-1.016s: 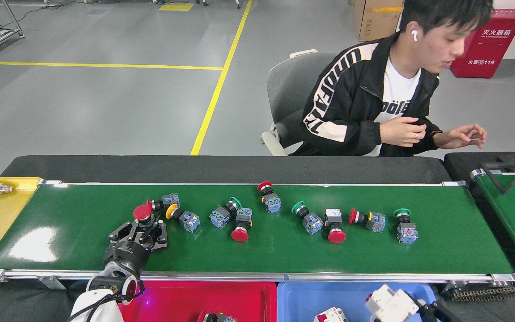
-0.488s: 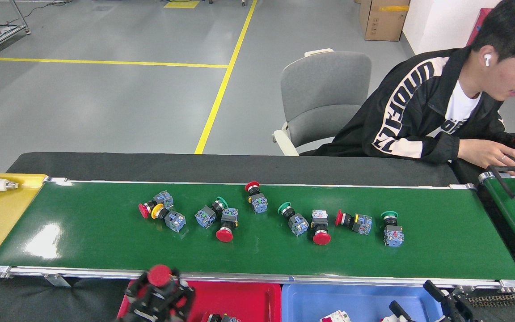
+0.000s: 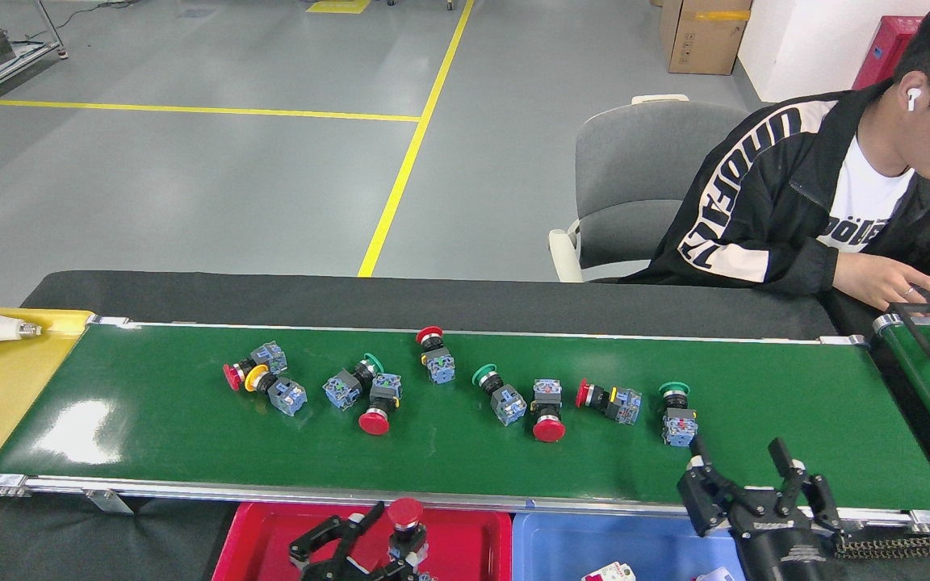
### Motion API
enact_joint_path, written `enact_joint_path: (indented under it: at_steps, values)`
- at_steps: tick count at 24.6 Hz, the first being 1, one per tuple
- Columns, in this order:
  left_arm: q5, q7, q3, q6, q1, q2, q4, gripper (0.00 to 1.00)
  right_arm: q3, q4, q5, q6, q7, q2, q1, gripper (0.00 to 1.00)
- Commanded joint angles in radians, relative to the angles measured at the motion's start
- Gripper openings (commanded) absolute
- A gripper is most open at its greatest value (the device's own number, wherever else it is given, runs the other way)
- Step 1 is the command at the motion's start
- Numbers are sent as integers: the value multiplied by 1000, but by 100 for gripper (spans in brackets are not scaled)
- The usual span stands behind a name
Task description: Pick switch part from conveyor to tray
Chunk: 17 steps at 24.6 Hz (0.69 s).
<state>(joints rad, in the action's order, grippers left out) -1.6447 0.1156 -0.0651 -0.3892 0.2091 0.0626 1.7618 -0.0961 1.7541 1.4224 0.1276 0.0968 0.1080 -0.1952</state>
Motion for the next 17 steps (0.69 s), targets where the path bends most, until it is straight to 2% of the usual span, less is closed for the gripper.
enact_joint_path:
  at_steps: [1,4,9,13,15,16,17]
  values:
    - [6,-2,-104,52,-31,19,11,100,32,8,20,-48,-6,10,19,97]
    - [10,-2,-188,56,-51,16,-4,100,107,-51,64,-180,0,4,89,97]
    - [2,1,-183,70,-117,14,-39,100,185,-185,75,-252,101,-11,234,97]
    - [-104,4,-176,142,-347,8,-343,100,233,-305,92,-296,103,-8,315,94]
    - [-112,-1,-177,173,-459,-7,-499,100,273,-347,90,-310,101,-14,332,82]
    - [-112,-2,-177,191,-513,-27,-567,100,286,-349,79,-296,92,-18,330,64]
    - [-112,-4,-177,216,-565,-64,-637,100,292,-349,73,-275,78,-27,333,40]
